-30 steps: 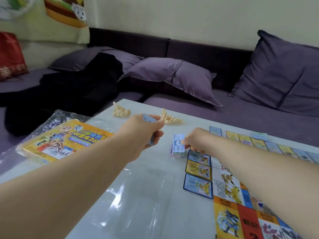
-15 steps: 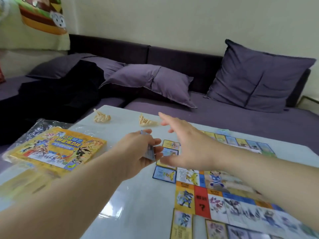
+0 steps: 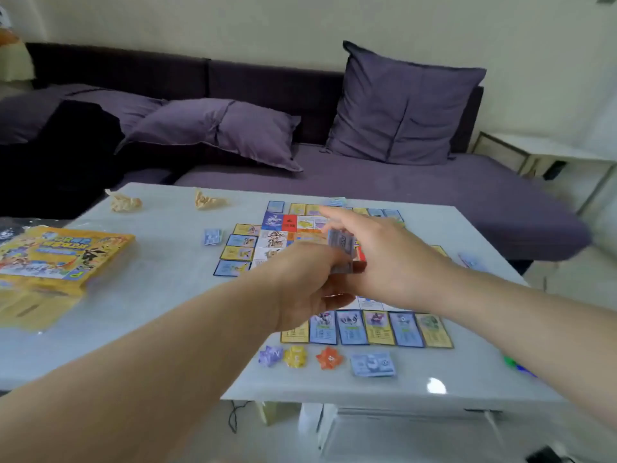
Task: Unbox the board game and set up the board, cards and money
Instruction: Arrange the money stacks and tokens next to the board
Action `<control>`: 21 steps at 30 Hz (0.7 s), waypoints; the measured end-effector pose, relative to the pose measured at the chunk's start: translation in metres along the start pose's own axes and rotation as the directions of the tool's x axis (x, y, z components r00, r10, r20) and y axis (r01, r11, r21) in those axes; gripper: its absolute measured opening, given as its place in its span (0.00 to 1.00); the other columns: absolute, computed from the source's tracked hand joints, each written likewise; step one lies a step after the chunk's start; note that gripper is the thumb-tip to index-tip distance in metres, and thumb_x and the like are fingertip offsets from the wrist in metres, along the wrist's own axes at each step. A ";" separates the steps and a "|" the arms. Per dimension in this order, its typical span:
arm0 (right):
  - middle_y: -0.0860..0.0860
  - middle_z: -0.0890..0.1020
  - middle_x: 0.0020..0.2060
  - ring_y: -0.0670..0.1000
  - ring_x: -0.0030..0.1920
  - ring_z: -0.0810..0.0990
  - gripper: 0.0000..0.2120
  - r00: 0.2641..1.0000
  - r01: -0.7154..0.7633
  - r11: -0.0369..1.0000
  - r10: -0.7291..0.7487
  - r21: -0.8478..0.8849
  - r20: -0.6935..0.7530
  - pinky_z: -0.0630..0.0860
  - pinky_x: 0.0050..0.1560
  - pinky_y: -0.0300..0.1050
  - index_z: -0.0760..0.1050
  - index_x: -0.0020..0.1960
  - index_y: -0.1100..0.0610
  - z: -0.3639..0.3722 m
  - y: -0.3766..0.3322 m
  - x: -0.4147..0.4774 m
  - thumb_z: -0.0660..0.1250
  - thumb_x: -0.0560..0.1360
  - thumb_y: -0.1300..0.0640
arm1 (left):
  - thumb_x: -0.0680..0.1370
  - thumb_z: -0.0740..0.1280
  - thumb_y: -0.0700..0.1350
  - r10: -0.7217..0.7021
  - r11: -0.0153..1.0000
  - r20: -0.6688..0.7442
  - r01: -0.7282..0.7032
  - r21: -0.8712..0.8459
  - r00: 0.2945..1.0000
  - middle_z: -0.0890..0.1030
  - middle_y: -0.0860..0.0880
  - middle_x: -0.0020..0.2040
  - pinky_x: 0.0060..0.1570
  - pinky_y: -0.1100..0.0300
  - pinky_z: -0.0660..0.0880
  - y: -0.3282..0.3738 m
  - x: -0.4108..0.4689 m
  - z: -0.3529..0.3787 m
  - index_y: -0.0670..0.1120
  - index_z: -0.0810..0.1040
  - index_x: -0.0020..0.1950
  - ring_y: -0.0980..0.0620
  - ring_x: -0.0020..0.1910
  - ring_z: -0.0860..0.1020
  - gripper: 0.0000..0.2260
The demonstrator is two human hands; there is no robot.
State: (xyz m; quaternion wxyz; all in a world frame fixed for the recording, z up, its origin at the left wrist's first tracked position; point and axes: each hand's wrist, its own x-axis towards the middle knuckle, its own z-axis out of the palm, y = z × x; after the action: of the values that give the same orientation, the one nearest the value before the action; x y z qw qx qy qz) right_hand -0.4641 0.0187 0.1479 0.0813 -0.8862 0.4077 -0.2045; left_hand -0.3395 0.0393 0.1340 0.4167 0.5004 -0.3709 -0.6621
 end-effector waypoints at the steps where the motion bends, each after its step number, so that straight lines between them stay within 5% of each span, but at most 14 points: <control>1: 0.47 0.76 0.64 0.47 0.62 0.71 0.38 0.999 0.019 0.999 -0.020 -0.040 -0.032 0.64 0.56 0.36 0.59 0.75 0.49 -0.006 0.003 -0.012 0.72 0.70 0.54 | 0.79 0.58 0.36 0.011 0.999 0.018 -0.012 0.052 1.000 0.80 0.47 0.36 0.40 0.58 0.76 -0.002 -0.001 0.010 0.41 0.76 0.46 0.51 0.35 0.77 0.08; 3: 0.47 0.75 0.65 0.43 0.63 0.68 0.37 0.998 0.045 0.999 -0.045 -0.018 -0.039 0.62 0.57 0.31 0.61 0.74 0.50 -0.017 0.011 -0.034 0.73 0.70 0.53 | 0.80 0.57 0.36 0.033 0.985 0.055 -0.042 0.169 0.998 0.79 0.47 0.38 0.35 0.61 0.77 -0.007 -0.003 0.030 0.43 0.77 0.45 0.52 0.34 0.76 0.10; 6: 0.41 0.74 0.64 0.38 0.61 0.72 0.33 0.990 -0.143 0.957 0.143 0.253 0.019 0.68 0.61 0.35 0.66 0.71 0.46 -0.035 0.035 -0.064 0.73 0.69 0.49 | 0.81 0.56 0.38 0.050 0.952 0.098 -0.077 0.298 0.994 0.75 0.48 0.34 0.30 0.64 0.74 -0.013 -0.002 0.057 0.44 0.78 0.49 0.54 0.30 0.73 0.11; 10: 0.45 0.83 0.47 0.41 0.45 0.80 0.13 0.939 -0.269 0.811 0.340 0.519 -0.044 0.76 0.49 0.36 0.78 0.56 0.49 -0.046 0.070 -0.108 0.70 0.73 0.60 | 0.80 0.57 0.37 -0.039 0.902 0.230 -0.065 0.427 0.972 0.75 0.51 0.29 0.29 0.64 0.71 -0.021 0.005 0.095 0.43 0.76 0.44 0.54 0.27 0.70 0.10; 14: 0.47 0.83 0.34 0.42 0.32 0.78 0.10 0.840 -0.334 0.659 0.532 0.674 -0.103 0.73 0.37 0.30 0.80 0.45 0.55 -0.044 0.103 -0.148 0.67 0.73 0.69 | 0.80 0.58 0.40 -0.126 0.803 0.329 -0.099 0.588 0.936 0.80 0.49 0.40 0.38 0.60 0.78 -0.040 0.019 0.140 0.46 0.76 0.49 0.55 0.32 0.78 0.08; 16: 0.48 0.83 0.36 0.40 0.33 0.79 0.10 0.774 -0.367 0.613 0.619 0.699 -0.136 0.72 0.35 0.28 0.80 0.44 0.54 -0.046 0.131 -0.161 0.68 0.73 0.69 | 0.80 0.58 0.42 0.011 0.676 0.287 -0.219 0.704 0.958 0.81 0.48 0.43 0.45 0.56 0.80 -0.051 0.038 0.165 0.49 0.74 0.50 0.54 0.40 0.81 0.06; 18: 0.48 0.83 0.37 0.43 0.36 0.79 0.11 0.683 -0.403 0.576 0.706 0.711 -0.185 0.73 0.36 0.30 0.79 0.44 0.51 -0.048 0.164 -0.170 0.68 0.74 0.67 | 0.80 0.58 0.41 0.179 0.553 0.275 -0.327 0.766 0.945 0.81 0.49 0.44 0.36 0.60 0.77 -0.061 0.059 0.190 0.50 0.74 0.53 0.55 0.40 0.80 0.08; 21: 0.49 0.84 0.39 0.48 0.38 0.80 0.10 0.555 -0.455 0.546 0.792 0.704 -0.255 0.75 0.41 0.38 0.77 0.43 0.49 -0.048 0.214 -0.178 0.69 0.73 0.65 | 0.79 0.60 0.40 0.289 0.528 0.263 -0.382 0.758 0.921 0.80 0.49 0.49 0.37 0.60 0.74 -0.070 0.093 0.228 0.51 0.74 0.58 0.51 0.45 0.80 0.11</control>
State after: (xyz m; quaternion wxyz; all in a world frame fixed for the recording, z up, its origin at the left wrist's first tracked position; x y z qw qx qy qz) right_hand -0.7363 0.0142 0.0722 0.2884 -0.5015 0.6342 -0.5129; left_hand -0.5882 -0.0030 0.0892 0.2485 0.5165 -0.7369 -0.3584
